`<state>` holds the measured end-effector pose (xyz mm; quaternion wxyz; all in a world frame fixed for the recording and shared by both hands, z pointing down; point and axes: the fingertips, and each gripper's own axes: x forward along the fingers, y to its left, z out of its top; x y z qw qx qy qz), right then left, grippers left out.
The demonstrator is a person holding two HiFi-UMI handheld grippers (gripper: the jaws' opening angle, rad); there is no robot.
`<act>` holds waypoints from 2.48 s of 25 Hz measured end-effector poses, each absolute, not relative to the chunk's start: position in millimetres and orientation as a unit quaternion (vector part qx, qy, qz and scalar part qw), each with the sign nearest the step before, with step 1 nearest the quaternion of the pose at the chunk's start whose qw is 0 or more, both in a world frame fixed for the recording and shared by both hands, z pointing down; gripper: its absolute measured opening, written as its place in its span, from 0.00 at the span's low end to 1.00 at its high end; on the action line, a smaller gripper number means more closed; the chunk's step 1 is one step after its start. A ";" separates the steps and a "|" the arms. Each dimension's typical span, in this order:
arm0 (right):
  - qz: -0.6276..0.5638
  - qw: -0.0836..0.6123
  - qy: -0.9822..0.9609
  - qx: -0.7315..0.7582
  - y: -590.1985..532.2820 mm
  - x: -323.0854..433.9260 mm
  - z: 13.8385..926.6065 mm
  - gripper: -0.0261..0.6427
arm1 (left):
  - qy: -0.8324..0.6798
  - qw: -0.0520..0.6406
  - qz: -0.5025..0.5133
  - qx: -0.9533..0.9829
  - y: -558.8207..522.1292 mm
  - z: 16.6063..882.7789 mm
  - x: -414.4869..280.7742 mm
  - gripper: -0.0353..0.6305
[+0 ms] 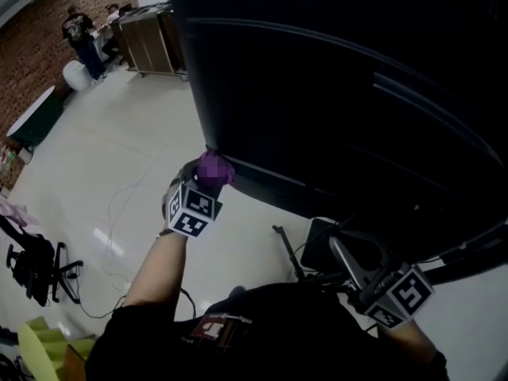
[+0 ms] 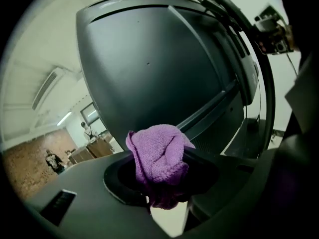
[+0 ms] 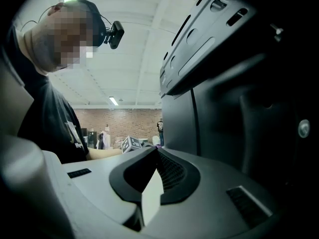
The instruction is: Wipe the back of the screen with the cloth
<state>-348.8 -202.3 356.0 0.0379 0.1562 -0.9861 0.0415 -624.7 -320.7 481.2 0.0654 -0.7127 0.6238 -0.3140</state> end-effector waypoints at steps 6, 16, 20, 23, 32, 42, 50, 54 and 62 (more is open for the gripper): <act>0.051 0.049 -0.984 0.161 -200.7 -351.7 361.9 0.05 | 0.637 0.039 -0.290 -0.714 -326.8 484.5 -624.0 0.30; 0.047 0.036 -0.985 0.162 -211.2 -332.2 361.0 0.05 | 0.639 0.047 -0.277 -0.716 -338.6 467.5 -585.8 0.29; 0.050 0.040 -0.985 0.159 -205.8 -317.0 362.2 0.05 | 0.619 0.037 -0.270 -0.736 -335.8 474.8 -543.1 0.30; 0.042 0.041 -0.987 0.153 -201.2 -314.8 360.1 0.05 | 0.585 0.057 -0.278 -0.760 -334.0 473.9 -495.9 0.29; 0.033 0.032 -0.988 0.147 -192.8 -312.1 353.7 0.05 | 0.519 0.096 -0.288 -0.799 -330.4 474.6 -394.1 0.29; 0.037 0.024 -0.988 0.151 -199.7 -318.2 355.7 0.05 | 0.513 0.095 -0.269 -0.810 -325.6 473.4 -390.6 0.30; 0.040 0.034 -0.986 0.158 -195.1 -315.6 359.1 0.05 | 0.448 0.105 -0.269 -0.846 -312.8 482.8 -334.3 0.30; 0.036 0.032 -0.985 0.164 -192.1 -310.1 357.8 0.05 | 0.402 0.098 -0.264 -0.871 -299.6 492.5 -303.9 0.30; 0.037 0.016 -0.981 0.190 -200.0 -296.7 357.6 0.05 | 0.403 0.032 -0.160 -0.901 -267.5 473.4 -354.8 0.30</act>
